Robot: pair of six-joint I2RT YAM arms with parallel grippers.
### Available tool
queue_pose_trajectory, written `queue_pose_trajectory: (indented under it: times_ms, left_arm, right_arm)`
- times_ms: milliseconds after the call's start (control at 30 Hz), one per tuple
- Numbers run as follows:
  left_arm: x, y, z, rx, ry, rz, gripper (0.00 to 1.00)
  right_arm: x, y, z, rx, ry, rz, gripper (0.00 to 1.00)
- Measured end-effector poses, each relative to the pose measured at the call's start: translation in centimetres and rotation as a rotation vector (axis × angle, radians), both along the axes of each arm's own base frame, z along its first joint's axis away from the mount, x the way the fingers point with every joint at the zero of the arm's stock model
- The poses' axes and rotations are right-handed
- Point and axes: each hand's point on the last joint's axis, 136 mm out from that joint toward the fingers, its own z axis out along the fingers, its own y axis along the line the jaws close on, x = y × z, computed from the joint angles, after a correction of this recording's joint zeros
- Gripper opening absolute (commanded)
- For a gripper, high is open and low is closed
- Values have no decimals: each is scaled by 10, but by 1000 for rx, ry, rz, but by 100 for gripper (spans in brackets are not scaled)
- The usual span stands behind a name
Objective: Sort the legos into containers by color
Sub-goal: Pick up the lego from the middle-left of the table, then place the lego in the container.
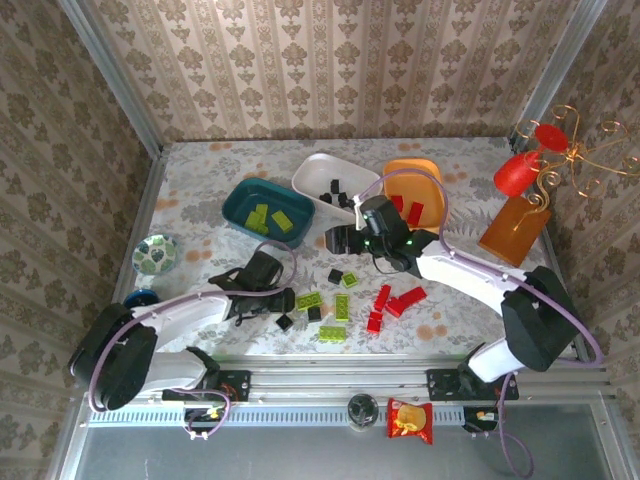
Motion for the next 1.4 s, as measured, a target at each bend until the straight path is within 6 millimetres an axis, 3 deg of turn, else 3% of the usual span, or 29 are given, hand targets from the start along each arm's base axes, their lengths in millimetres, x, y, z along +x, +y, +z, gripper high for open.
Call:
queue_pose_trajectory:
  times_ms: [167,333,400,500,600,733,867,967,1067,1233,1333,1400]
  left_arm:
    - [3,3,-1,32,-6,-5,33]
    - [7,-1,3,24,-20,-12,28]
    - [9,-3,10,19,-28,-15,28]
    - [21,-13,37,-9,-77,-30,28]
    - [49,-32,82,-59,-172,-51,28]
    - [109,-65,146,-129,-313,-66,27]
    - [176,-104,176,-149,-394,-96,24]
    - [223,-132,172,-159,-408,-114,24]
    - [262,-151,155,-145,-398,-123,24]
    - [297,-170,122,-113,-349,-135,29]
    - [306,-176,107,-95,-321,-141,56]
    - [307,-179,103,-93,-304,-145,64]
  right_arm:
    - [2,-7,16,25,-31,-18,75]
    - [4,-22,15,26,-30,-51,75]
    - [3,-31,12,21,-25,-73,75]
    - [1,-47,10,16,-27,-116,75]
    - [-3,-61,6,15,-26,-163,75]
    - [-10,-76,-9,3,3,-209,75]
    - [-17,-82,-24,-13,41,-227,75]
    - [-23,-86,-28,-21,56,-234,75]
    - [-27,-89,-28,-19,55,-238,75]
    - [-33,-92,-33,-31,71,-237,75]
    - [-36,-94,-38,-39,82,-237,75]
    - [-37,-93,-39,-39,88,-232,76]
